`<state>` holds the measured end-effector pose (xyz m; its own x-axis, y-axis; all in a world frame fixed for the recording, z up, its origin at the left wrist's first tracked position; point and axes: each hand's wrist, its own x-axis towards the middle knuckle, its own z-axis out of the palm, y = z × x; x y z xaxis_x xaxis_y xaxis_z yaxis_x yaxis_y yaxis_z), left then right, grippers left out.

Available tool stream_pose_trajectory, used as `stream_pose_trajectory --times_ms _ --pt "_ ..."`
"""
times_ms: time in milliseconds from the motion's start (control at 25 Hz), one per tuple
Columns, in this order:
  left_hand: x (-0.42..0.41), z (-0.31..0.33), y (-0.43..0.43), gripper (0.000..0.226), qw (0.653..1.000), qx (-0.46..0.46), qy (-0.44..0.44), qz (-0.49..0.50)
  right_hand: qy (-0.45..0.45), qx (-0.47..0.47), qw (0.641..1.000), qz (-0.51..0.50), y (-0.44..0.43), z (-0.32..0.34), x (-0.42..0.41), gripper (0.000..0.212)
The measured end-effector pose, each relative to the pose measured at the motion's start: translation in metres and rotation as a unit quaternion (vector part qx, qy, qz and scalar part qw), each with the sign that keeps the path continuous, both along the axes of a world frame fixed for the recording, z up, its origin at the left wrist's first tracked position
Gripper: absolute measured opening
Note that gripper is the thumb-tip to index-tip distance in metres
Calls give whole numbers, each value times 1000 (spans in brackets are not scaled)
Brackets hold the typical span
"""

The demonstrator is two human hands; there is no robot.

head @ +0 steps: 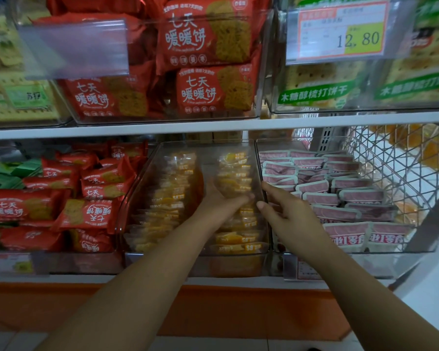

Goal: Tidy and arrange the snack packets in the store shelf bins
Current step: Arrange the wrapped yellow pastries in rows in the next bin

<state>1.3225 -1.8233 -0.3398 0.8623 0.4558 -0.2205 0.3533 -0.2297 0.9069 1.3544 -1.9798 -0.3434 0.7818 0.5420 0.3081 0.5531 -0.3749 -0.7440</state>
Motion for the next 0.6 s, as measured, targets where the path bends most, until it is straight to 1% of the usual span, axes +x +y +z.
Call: stream_pose_trajectory --times_ms 80,240,280,440,480,520,600 --pt "0 1 1 94 1000 8 4 -8 -3 -2 1000 -2 -1 0 1 49" --pt "4 1 3 69 999 5 12 -35 9 -4 1000 2 -1 -1 2 49" --pt "4 2 2 67 999 2 8 -37 9 -5 1000 3 -1 -1 2 49" --pt "-4 15 -2 88 999 1 20 -44 18 -15 1000 6 -2 2 2 49" --pt "-10 21 -4 87 999 6 23 -48 8 -17 1000 0 -2 1 0 48" --pt "-18 27 -3 80 998 16 17 -54 -11 -19 1000 -13 -2 1 -2 48" --pt "-39 39 4 66 996 63 -20 -62 -82 -21 996 -41 -1 5 -14 47"
